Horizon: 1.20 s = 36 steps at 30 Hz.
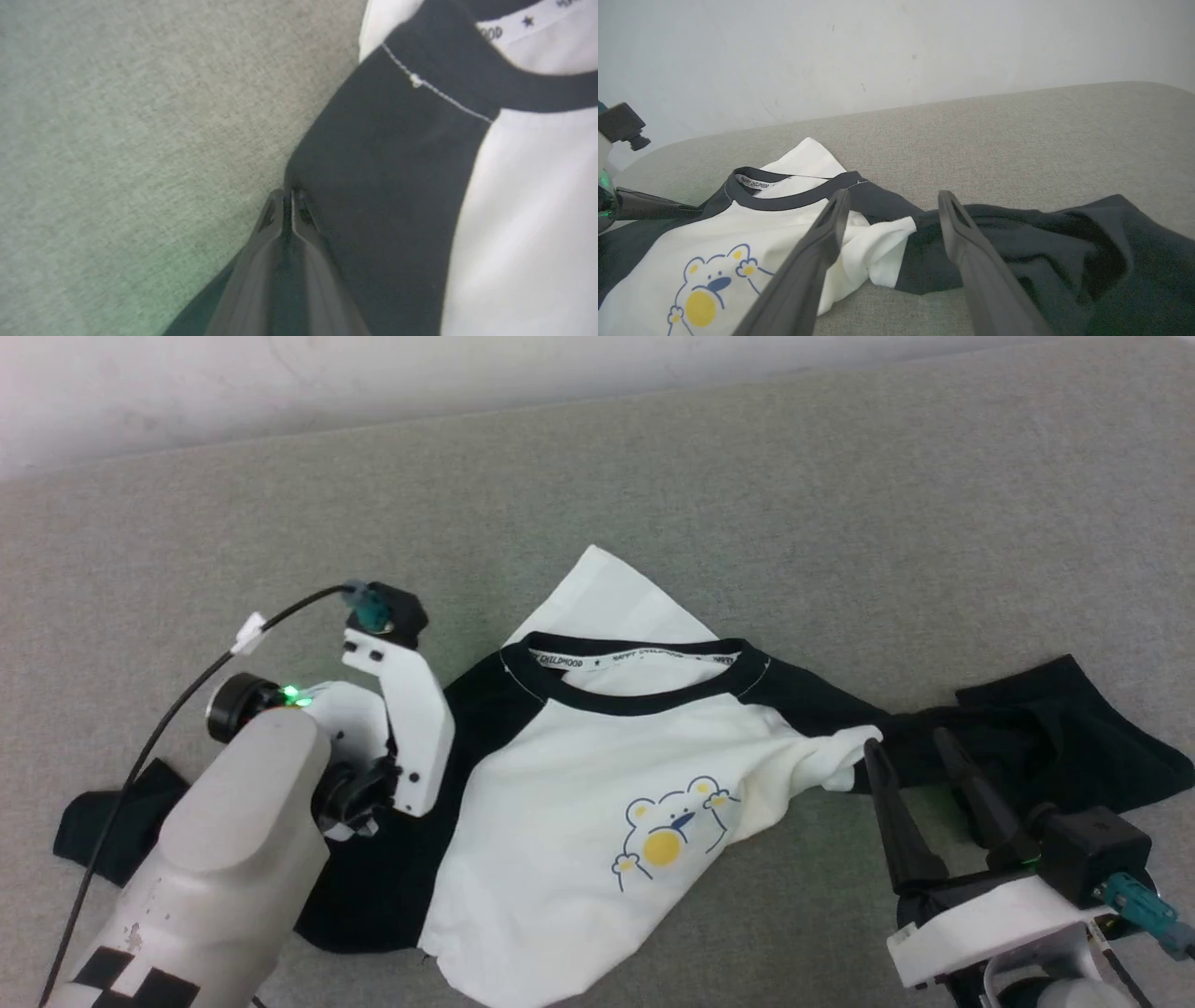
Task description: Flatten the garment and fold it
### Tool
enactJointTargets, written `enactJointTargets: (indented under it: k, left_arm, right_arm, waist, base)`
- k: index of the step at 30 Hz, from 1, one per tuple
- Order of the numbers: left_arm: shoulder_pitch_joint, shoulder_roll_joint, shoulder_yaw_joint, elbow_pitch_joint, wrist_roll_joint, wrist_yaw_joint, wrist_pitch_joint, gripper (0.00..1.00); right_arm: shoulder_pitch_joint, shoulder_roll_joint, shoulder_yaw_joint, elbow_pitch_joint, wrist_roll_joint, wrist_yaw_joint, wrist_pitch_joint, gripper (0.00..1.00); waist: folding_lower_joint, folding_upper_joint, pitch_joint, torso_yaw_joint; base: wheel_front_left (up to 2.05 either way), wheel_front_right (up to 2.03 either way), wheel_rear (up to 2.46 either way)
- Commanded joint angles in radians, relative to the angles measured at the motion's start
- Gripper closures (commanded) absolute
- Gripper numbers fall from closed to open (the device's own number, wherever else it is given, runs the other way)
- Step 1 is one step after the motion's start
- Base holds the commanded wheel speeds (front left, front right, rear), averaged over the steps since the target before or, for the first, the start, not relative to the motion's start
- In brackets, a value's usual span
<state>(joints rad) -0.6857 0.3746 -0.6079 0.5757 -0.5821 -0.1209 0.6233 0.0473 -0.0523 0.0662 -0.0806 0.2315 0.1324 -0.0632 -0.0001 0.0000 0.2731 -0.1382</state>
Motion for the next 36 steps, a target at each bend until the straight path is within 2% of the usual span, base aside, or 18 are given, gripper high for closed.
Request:
enactJointTargets:
  k: [1,5,7,9,14,17,19,24,29,36]
  left_arm:
    - [0.104,-0.025,-0.081,0.043,-0.037,-0.009,0.08,1.0]
    - [0.113,0.021,-0.162,-0.005,-0.109,-0.01,0.12,1.0]
    - [0.11,0.038,-0.171,-0.015,-0.117,-0.01,0.081,1.0]
    - [0.1,0.048,-0.152,-0.019,-0.097,-0.002,-0.025,1.0]
    - [0.092,0.046,-0.066,-0.03,-0.034,0.116,-0.336,1.0]
    - [0.104,0.039,-0.022,-0.051,-0.03,0.171,-0.45,1.0]
    - [0.115,0.034,-0.002,-0.076,-0.034,0.19,-0.5,1.0]
    - [0.127,0.024,0.005,-0.146,-0.028,0.208,-0.559,1.0]
    - [0.121,0.004,-0.008,-0.192,-0.023,0.21,-0.569,1.0]
    - [0.104,-0.007,-0.018,-0.209,-0.022,0.206,-0.575,1.0]
  right_arm:
    - [-0.014,0.002,-0.001,0.003,0.007,-0.002,-0.006,0.0]
    - [-0.012,0.002,-0.013,0.012,0.009,-0.002,-0.007,0.0]
    - [-0.01,0.002,-0.017,0.015,0.011,-0.002,-0.006,0.0]
    - [-0.013,0.002,-0.018,0.017,0.013,-0.002,-0.004,0.0]
    - [-0.06,0.002,-0.045,0.025,0.0,-0.002,0.029,0.0]
    - [-0.117,-0.001,-0.074,0.061,-0.005,-0.002,0.09,0.0]
    - [-0.17,-0.027,-0.089,0.107,0.007,-0.002,0.151,0.0]
    - [-0.318,-0.116,-0.055,0.267,0.085,-0.002,0.377,0.0]
    - [-0.462,-0.205,0.084,0.386,0.189,-0.002,0.597,0.0]
    - [-0.579,-0.253,0.2,0.533,0.231,-0.002,0.743,0.0]
  waist:
    - [0.0001,0.0,-0.002,-0.001]
    - [0.0001,0.0,-0.015,0.007]
    - [0.0001,0.0,-0.02,0.014]
    - [0.0001,0.0,-0.03,0.019]
    - [0.0001,0.0,-0.051,0.033]
    - [0.0001,0.0,-0.06,0.047]
    - [0.0001,0.0,-0.062,0.059]
    - [0.0001,0.0,-0.05,0.096]
    - [0.0001,0.0,-0.023,0.134]
    - [0.0001,0.0,0.017,0.157]
  base:
    - [0.0,0.0,0.0]
    - [0.0,0.0,0.0]
    - [0.0,0.0,0.0]
    - [0.0,0.0,0.0]
    - [0.0,0.0,0.0]
    - [0.0,0.0,0.0]
    - [0.0,0.0,0.0]
    - [0.0,0.0,0.0]
    - [0.0,0.0,0.0]
    - [0.0,0.0,0.0]
